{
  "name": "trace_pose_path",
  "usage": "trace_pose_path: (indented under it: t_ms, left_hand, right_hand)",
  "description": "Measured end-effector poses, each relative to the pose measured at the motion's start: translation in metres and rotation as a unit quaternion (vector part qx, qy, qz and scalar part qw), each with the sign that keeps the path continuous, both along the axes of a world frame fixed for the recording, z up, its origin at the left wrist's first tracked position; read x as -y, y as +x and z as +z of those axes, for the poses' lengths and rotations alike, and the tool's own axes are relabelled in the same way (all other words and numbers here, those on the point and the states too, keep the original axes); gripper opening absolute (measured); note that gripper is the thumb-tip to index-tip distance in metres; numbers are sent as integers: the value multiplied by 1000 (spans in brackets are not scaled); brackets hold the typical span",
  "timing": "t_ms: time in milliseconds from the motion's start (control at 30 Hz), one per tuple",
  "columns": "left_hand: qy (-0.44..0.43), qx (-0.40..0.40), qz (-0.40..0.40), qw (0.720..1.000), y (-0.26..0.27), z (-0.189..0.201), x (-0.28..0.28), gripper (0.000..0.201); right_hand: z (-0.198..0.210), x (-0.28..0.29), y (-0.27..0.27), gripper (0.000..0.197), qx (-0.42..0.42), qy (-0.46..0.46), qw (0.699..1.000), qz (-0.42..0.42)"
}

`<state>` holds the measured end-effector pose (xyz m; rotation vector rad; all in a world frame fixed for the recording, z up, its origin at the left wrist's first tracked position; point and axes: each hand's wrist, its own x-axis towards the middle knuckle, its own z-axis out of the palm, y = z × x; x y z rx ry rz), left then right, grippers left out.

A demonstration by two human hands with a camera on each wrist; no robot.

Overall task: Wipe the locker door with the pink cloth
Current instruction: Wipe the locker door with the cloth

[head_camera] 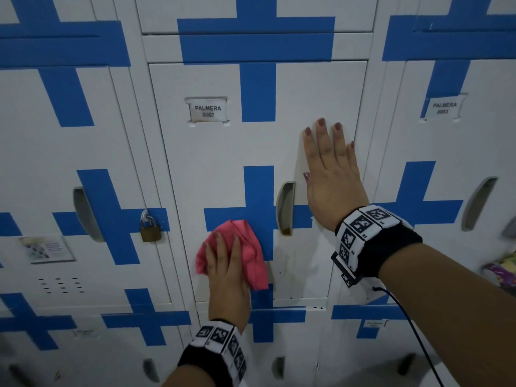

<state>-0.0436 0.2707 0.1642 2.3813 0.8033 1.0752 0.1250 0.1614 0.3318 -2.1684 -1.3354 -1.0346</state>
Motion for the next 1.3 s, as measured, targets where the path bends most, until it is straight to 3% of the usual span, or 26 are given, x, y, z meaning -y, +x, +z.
trace_pose_path:
  t_ms: [133, 300, 400, 533, 667, 767, 933, 1000, 1067, 1200, 1300]
  left_hand:
    - [-24, -6, 54, 998, 18, -5, 6, 102]
    - [-120, 65, 84, 987, 36, -1, 30, 85]
    - [-122, 82, 77, 986, 40, -7, 35, 81]
    - [-103, 45, 33, 993, 34, -18, 42, 92]
    - [-102, 51, -22, 993, 26, -24, 45, 86]
    - [-164, 129, -64, 976, 13, -14, 46, 79]
    - [-121, 261, 19, 957, -9, 30, 40, 74]
    - [-66, 314, 55, 946, -11, 44, 31, 66]
    - [-24, 293, 65, 954, -5, 48, 21, 65]
    - [-14, 132, 29, 991, 18, 29, 9, 87]
    - [22, 50, 19, 998, 26, 15, 5, 93]
  right_hand:
    - [0, 0, 0, 72, 2, 2, 1000, 0]
    - [-1, -1, 0, 73, 3, 5, 1000, 0]
    - [-1, -1, 1, 73, 1, 7, 1000, 3]
    - [-1, -1, 1, 73, 1, 7, 1000, 2]
    - [0, -1, 0, 72, 2, 5, 1000, -3]
    - [0, -1, 0, 72, 0, 3, 1000, -4]
    - [-1, -2, 1, 72, -3, 6, 1000, -1]
    - [0, -1, 0, 72, -3, 6, 1000, -1]
    - [0, -1, 0, 72, -5, 8, 1000, 2]
    - [0, -1, 0, 73, -2, 7, 1000, -1]
    - [0, -2, 0, 73, -2, 8, 1000, -3]
